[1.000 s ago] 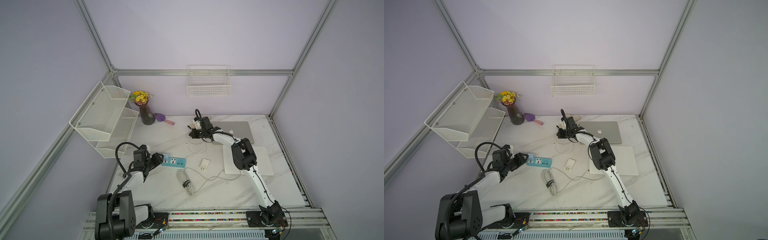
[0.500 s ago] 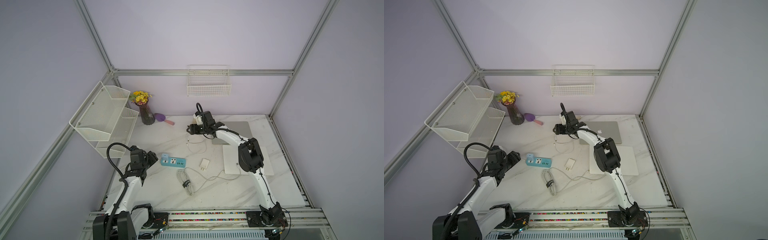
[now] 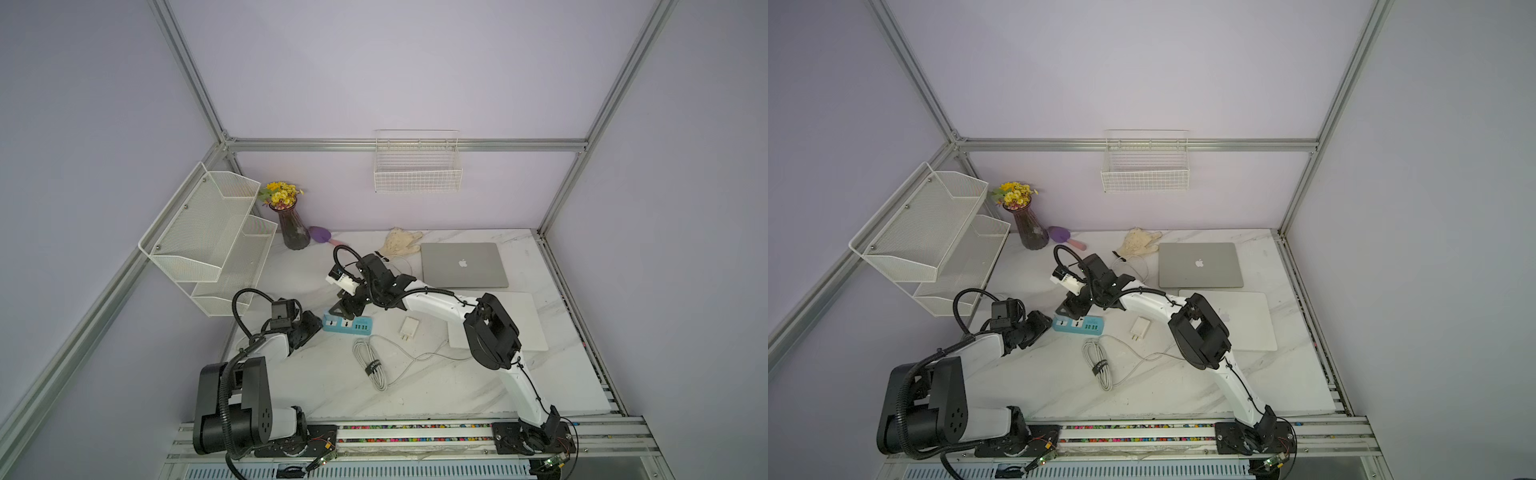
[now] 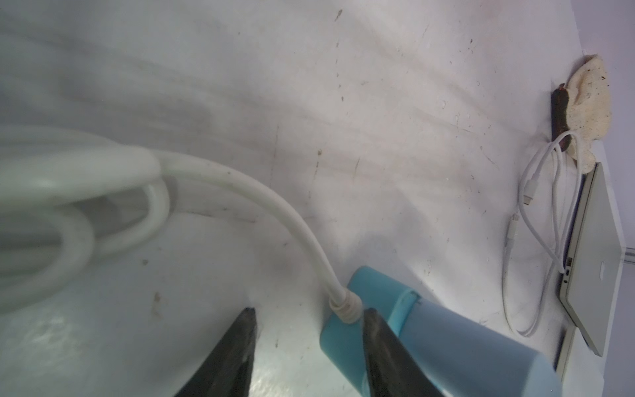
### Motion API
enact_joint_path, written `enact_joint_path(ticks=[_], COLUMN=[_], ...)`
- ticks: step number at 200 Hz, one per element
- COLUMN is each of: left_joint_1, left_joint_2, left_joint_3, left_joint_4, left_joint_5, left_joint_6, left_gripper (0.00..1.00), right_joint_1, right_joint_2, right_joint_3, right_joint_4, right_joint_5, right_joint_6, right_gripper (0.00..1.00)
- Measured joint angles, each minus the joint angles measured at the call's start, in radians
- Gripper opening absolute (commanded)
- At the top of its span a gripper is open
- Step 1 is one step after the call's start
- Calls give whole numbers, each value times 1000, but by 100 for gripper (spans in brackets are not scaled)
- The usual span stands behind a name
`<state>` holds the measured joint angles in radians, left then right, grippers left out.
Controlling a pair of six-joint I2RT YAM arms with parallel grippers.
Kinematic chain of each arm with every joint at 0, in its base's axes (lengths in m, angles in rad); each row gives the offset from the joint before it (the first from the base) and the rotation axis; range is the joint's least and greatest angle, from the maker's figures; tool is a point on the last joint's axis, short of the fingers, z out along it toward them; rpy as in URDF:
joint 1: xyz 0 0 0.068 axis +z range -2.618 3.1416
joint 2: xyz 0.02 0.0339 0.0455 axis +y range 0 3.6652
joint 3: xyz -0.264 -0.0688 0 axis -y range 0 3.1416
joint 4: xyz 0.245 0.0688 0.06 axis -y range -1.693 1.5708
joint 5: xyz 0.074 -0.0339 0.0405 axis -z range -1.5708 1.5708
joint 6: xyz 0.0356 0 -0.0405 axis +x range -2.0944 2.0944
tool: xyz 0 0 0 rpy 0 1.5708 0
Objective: Unplug the laptop charger
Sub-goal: Remove the plug from the socket.
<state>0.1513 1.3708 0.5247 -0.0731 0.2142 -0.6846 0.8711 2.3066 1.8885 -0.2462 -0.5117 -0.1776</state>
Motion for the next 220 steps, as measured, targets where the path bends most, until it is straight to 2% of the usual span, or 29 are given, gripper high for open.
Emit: enact_joint_path(ticks=[23, 71, 97, 117, 151, 169, 191, 206, 214, 220], left_joint_1=[0, 0, 0, 1, 2, 3, 4, 4, 4, 4], left_joint_2=[8, 11, 11, 11, 11, 11, 11, 11, 11, 11], left_joint_3=[1, 1, 1, 1, 1, 1, 1, 1, 1, 1], left_joint_4=[13, 16, 17, 19, 18, 17, 16, 16, 15, 15], left_joint_5=[6, 7, 10, 18, 31, 32, 37, 39, 41, 43], left_joint_6=[8, 23, 26, 34, 50, 53, 58, 61, 64, 67], left_gripper=[51, 51, 51, 52, 52, 52, 52, 52, 52, 53], right_joint_1=[6, 6, 6, 11, 13, 13, 15, 17, 17, 17], right_joint_2=[46, 108, 112, 120, 130, 140, 151, 157, 158, 159], right_joint_3=[22, 99, 118, 144, 154, 174, 181, 181, 181, 181], right_joint_4=[-31, -61, -63, -60, -61, -70, -74, -82, -88, -91], right_joint_5=[0, 80, 92, 77, 47, 40, 31, 22, 20, 19], right_joint_6=[-54, -131, -143, -147, -157, -163, -165, -168, -172, -175], right_gripper=[72, 69, 55, 38, 32, 40, 37, 39, 36, 28])
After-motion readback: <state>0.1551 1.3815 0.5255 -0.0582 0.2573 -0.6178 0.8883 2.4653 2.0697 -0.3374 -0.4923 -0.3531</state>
